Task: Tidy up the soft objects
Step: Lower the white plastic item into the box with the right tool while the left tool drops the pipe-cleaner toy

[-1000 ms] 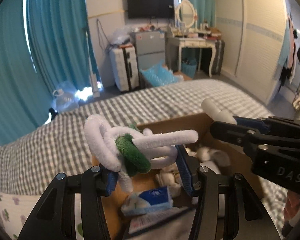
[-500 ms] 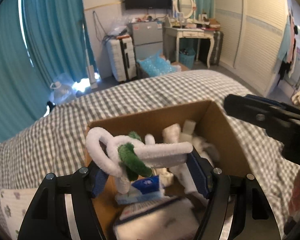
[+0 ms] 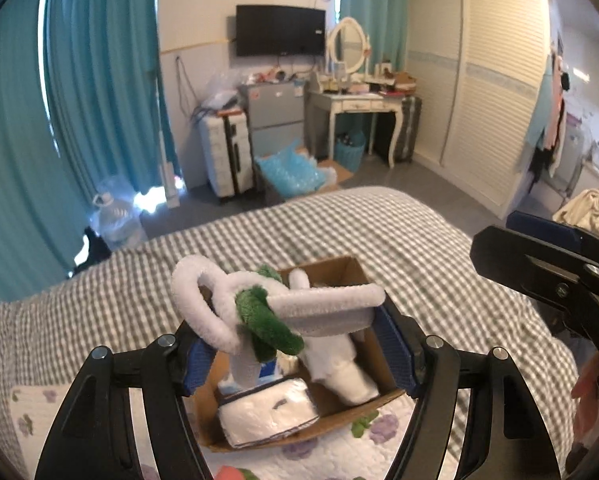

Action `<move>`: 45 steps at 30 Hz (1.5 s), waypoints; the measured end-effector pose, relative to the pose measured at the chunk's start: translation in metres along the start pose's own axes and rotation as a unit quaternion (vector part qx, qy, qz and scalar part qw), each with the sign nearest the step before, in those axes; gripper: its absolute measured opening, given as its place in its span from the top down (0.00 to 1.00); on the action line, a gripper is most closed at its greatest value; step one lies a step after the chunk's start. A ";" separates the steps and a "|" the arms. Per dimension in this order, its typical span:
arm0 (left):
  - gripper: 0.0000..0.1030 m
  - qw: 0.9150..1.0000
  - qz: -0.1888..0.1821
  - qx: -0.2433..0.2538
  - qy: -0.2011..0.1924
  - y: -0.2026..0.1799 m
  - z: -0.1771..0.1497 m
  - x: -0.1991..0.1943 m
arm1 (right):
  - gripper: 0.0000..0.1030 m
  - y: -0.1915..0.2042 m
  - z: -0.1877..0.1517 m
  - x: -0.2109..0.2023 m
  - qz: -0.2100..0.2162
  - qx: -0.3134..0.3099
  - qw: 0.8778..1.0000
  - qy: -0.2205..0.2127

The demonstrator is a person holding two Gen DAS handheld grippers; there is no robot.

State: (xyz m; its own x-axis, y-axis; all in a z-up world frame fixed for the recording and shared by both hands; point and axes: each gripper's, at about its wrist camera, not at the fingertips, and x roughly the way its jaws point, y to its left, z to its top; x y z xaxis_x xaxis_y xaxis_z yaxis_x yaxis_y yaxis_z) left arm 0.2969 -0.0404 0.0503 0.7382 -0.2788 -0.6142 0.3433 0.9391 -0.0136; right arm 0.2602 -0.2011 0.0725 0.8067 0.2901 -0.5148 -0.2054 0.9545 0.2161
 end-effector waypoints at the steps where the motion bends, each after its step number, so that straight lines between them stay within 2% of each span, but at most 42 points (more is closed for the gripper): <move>1: 0.31 1.000 0.003 0.000 -0.001 0.002 0.000 0.001 | 0.14 -0.001 0.000 0.004 0.002 0.003 1.000 0.003; 6: 0.31 1.000 -0.008 -0.010 0.010 0.018 -0.011 0.027 | 0.13 0.002 -0.008 0.033 0.006 -0.003 1.000 0.024; 11: 0.31 1.000 0.005 0.012 -0.006 0.020 -0.027 0.048 | 0.13 -0.006 -0.024 0.084 0.010 -0.004 0.998 0.058; 14: 0.31 1.000 -0.006 0.015 -0.017 0.024 -0.036 0.063 | 0.13 -0.012 -0.034 0.115 0.010 -0.006 0.996 0.083; 16: 0.31 1.000 -0.001 0.014 -0.015 0.028 -0.039 0.071 | 0.13 -0.015 -0.038 0.132 0.016 -0.001 0.996 0.093; 21: 0.31 1.000 -0.003 0.003 -0.015 0.037 -0.046 0.089 | 0.13 -0.011 -0.041 0.159 0.041 0.005 0.993 0.112; 24: 0.31 1.000 -0.019 -0.004 -0.010 0.039 -0.050 0.094 | 0.13 -0.003 -0.044 0.169 0.053 0.003 0.991 0.120; 26: 0.31 1.000 -0.020 0.001 -0.017 0.037 -0.052 0.091 | 0.14 0.001 -0.047 0.178 0.044 -0.003 0.990 0.135; 28: 0.31 1.000 -0.010 0.010 -0.025 0.033 -0.054 0.087 | 0.14 0.001 -0.047 0.177 0.022 -0.003 0.992 0.125; 35: 0.31 1.000 -0.011 0.000 -0.027 0.037 -0.045 0.062 | 0.13 -0.004 -0.031 0.136 0.021 0.017 0.997 0.077; 41: 0.31 0.998 -0.026 -0.007 -0.058 0.029 -0.027 0.025 | 0.13 0.014 -0.011 0.097 0.027 0.003 0.997 0.077; 45: 0.31 0.996 -0.057 0.003 -0.061 0.021 -0.025 0.016 | 0.14 0.019 -0.005 0.092 0.045 0.010 0.994 0.097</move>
State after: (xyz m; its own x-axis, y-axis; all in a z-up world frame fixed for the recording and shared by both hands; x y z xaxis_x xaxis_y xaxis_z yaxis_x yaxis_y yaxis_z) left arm 0.3015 -0.0201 0.0206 0.7586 -0.4069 -0.5089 0.4325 0.8986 -0.0738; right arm 0.3273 -0.1564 0.0250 0.6631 0.3831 -0.6431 -0.2592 0.9235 0.2829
